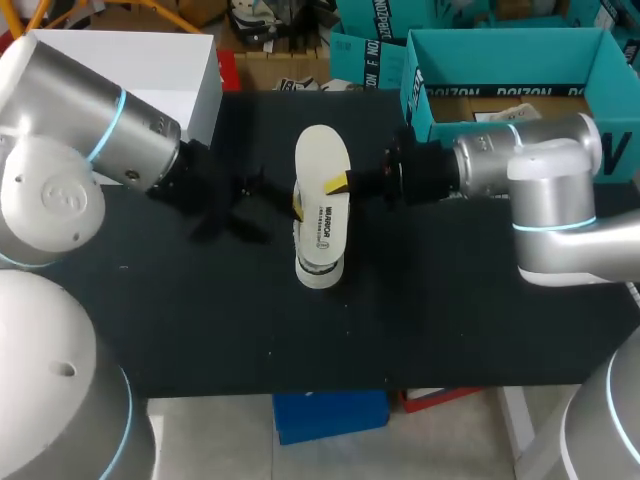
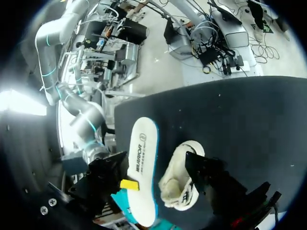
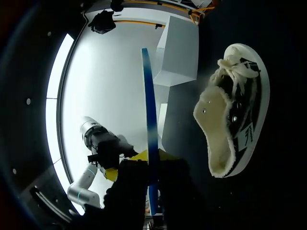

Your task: Take the shoe out of the shoebox, open the shoe tongue, remove and reinsert the insole, then place the shoe into the shoebox

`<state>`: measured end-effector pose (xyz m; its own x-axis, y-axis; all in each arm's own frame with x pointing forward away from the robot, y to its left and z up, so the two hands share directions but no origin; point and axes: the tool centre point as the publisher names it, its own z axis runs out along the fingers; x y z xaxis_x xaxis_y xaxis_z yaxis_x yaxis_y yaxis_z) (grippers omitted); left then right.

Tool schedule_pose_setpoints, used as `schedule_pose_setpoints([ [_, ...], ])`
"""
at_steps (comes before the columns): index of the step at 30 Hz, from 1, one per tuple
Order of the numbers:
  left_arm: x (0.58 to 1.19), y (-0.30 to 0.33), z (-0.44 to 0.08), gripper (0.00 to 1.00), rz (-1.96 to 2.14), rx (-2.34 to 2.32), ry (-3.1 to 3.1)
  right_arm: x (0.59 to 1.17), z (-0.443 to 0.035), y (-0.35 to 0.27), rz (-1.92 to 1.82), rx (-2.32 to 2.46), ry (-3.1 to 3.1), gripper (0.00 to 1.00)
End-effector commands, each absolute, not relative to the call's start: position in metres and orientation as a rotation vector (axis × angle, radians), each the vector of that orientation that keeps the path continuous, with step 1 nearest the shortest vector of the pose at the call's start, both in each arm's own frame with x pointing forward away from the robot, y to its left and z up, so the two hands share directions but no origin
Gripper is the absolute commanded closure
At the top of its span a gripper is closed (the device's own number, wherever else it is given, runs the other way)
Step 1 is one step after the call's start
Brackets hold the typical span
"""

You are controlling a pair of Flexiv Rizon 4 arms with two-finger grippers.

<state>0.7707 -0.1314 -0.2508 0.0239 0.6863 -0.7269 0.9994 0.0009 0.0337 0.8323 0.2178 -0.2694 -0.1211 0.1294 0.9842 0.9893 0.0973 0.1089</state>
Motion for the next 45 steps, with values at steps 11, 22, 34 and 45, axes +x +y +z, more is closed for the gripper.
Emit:
schedule_pose_setpoints([
  [11, 0.762, -0.129, -0.195, 0.0, -0.195, 2.076, 2.122, 0.832, -0.27, 0.218, -1.159, -1.185, -1.436, 1.0],
  [22, 0.773, -0.142, -0.182, 0.0, -0.079, 2.053, 2.14, 0.832, -0.27, 0.218, -1.159, -1.185, -1.436, 1.0],
  [34, 0.786, -0.163, -0.182, 0.0, -0.089, 2.059, 2.105, 0.832, -0.27, 0.218, -1.159, -1.185, -1.436, 1.0],
  [45, 0.805, -0.177, -0.183, 0.0, -0.096, 2.103, 2.044, 0.832, -0.27, 0.218, -1.159, -1.185, -1.436, 1.0],
])
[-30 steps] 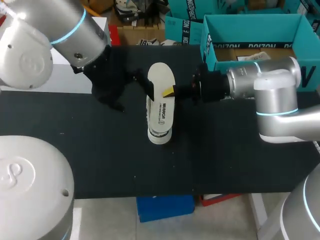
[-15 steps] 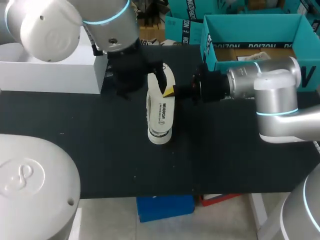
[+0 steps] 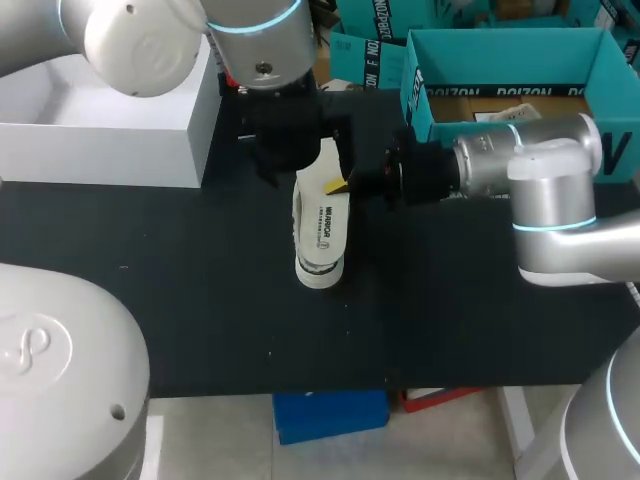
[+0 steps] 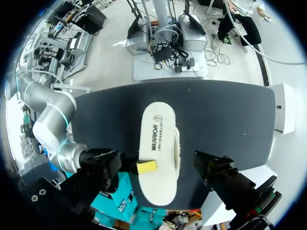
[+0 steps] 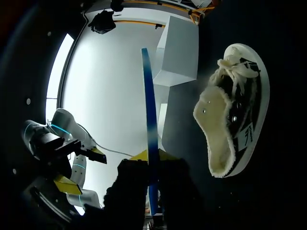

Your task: Take the shoe out of the shoebox, open the shoe tongue, remove and reinsert the insole, then place the shoe into the shoebox

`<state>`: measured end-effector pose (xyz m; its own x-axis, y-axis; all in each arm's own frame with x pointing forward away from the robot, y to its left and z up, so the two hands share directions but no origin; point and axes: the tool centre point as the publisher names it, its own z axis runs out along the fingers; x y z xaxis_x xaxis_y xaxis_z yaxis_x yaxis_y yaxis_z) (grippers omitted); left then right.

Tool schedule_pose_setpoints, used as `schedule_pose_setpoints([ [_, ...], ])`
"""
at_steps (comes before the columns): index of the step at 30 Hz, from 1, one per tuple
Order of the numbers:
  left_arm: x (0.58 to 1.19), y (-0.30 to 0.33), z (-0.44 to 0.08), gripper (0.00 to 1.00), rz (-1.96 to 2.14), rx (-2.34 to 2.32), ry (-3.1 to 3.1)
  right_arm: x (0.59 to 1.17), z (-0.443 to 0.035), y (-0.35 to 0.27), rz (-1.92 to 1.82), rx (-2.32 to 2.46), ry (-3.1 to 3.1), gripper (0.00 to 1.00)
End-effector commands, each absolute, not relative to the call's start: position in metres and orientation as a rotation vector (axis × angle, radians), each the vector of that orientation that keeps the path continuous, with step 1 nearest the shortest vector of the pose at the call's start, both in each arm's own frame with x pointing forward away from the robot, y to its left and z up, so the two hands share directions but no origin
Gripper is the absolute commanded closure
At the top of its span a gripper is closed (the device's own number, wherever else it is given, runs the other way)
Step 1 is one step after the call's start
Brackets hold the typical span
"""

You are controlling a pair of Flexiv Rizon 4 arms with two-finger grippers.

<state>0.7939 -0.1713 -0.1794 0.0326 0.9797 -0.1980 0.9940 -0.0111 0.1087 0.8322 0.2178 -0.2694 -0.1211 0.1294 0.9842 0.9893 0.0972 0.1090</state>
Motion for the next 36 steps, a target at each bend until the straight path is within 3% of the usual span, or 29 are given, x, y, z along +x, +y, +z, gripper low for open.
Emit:
schedule_pose_setpoints([
  [1, 0.808, -0.177, -0.183, 0.0, -0.095, 2.103, 2.043, 0.832, -0.27, 0.218, -1.159, -1.185, -1.436, 1.0],
  [36, 0.932, -0.17, -0.201, 0.0, -0.092, 2.046, 2.062, 0.832, -0.27, 0.218, -1.159, -1.185, -1.436, 1.0],
])
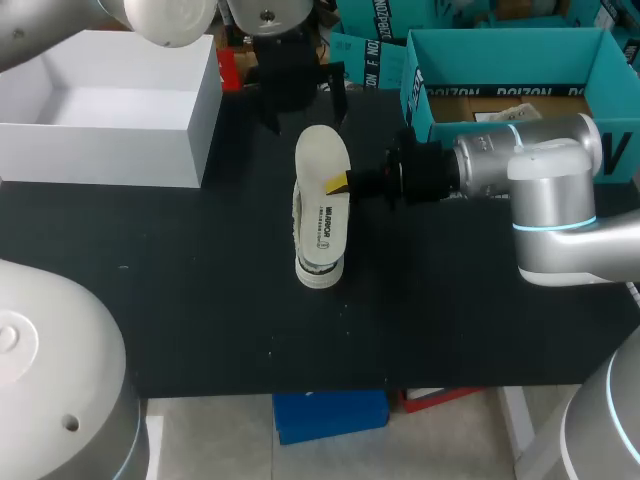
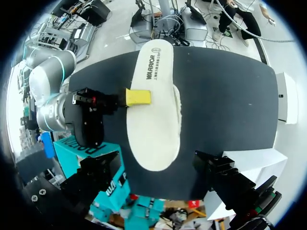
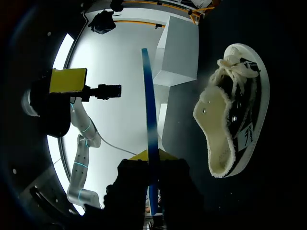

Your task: Take the shoe out of the shoebox, open the shoe tongue, remove and reinsert the insole, then place the shoe into the shoebox

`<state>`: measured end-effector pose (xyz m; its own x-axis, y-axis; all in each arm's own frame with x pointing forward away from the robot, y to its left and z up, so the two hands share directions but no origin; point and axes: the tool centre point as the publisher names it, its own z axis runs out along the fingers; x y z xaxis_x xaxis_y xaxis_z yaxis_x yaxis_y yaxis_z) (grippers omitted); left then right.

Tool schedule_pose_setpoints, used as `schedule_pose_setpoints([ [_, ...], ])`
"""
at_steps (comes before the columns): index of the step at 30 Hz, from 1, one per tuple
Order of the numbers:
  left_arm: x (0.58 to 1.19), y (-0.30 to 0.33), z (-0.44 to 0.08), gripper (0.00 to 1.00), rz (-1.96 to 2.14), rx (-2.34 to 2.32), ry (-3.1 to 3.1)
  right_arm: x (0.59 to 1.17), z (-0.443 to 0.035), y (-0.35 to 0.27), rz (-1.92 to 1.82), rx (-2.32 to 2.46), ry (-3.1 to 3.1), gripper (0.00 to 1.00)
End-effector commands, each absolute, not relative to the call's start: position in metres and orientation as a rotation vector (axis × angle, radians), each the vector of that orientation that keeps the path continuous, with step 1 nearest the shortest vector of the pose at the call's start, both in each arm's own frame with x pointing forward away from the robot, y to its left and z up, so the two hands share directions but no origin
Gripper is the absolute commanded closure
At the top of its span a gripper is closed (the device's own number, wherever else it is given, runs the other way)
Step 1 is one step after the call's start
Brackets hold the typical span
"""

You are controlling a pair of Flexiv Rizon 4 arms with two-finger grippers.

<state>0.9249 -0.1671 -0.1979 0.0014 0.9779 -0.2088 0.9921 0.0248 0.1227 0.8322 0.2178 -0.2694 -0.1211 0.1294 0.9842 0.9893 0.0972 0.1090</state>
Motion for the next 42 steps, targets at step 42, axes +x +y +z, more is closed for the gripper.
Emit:
schedule_pose_setpoints([
  [42, 0.81, -0.171, -0.194, 0.0, -0.045, 2.094, 2.055, 0.832, -0.27, 0.218, -1.159, -1.185, -1.436, 1.0],
])
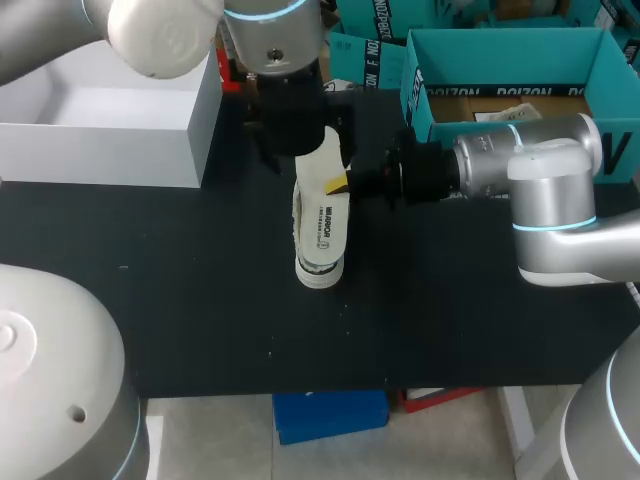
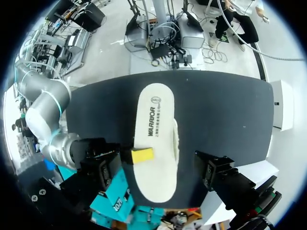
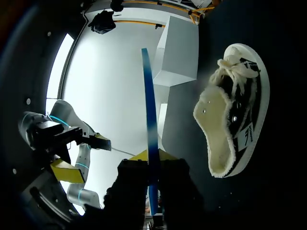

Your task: Take the shoe out of the shoebox, open the shoe tongue, remove and reinsert the insole, then place the shoe into the shoebox

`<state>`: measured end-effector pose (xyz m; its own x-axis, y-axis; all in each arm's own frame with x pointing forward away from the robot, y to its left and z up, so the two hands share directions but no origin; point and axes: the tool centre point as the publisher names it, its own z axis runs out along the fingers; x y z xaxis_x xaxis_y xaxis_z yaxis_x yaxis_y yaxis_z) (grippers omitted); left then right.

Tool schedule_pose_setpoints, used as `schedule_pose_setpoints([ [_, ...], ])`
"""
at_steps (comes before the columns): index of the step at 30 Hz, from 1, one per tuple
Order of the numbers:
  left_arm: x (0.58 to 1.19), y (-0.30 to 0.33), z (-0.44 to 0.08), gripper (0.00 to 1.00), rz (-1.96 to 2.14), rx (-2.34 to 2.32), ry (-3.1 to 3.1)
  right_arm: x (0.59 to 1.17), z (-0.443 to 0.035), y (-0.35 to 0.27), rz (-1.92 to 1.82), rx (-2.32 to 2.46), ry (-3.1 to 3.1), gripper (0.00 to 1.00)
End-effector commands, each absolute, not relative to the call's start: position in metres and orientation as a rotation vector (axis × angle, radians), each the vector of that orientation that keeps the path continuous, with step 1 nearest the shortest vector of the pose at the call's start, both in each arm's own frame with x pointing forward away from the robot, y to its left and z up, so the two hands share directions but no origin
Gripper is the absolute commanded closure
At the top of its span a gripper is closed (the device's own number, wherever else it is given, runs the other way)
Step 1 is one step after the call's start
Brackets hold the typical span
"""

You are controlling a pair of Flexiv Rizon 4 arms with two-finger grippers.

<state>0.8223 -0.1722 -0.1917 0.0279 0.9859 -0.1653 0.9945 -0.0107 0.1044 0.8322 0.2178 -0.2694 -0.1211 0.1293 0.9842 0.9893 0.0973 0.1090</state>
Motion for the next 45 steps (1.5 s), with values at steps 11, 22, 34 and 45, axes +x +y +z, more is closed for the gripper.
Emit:
schedule_pose_setpoints([
  [11, 0.772, -0.172, -0.197, 0.0, -0.063, 2.103, 2.047, 0.832, -0.27, 0.218, -1.159, -1.185, -1.436, 1.0],
  [22, 0.749, -0.171, -0.198, 0.0, -0.073, 2.104, 2.037, 0.832, -0.27, 0.218, -1.159, -1.185, -1.436, 1.0],
  [34, 0.742, -0.172, -0.2, 0.0, -0.09, 2.1, 2.027, 0.832, -0.27, 0.218, -1.159, -1.185, -1.436, 1.0],
  [45, 0.756, -0.164, -0.204, 0.0, -0.263, 1.952, 1.893, 0.832, -0.27, 0.218, -1.159, -1.185, -1.436, 1.0],
])
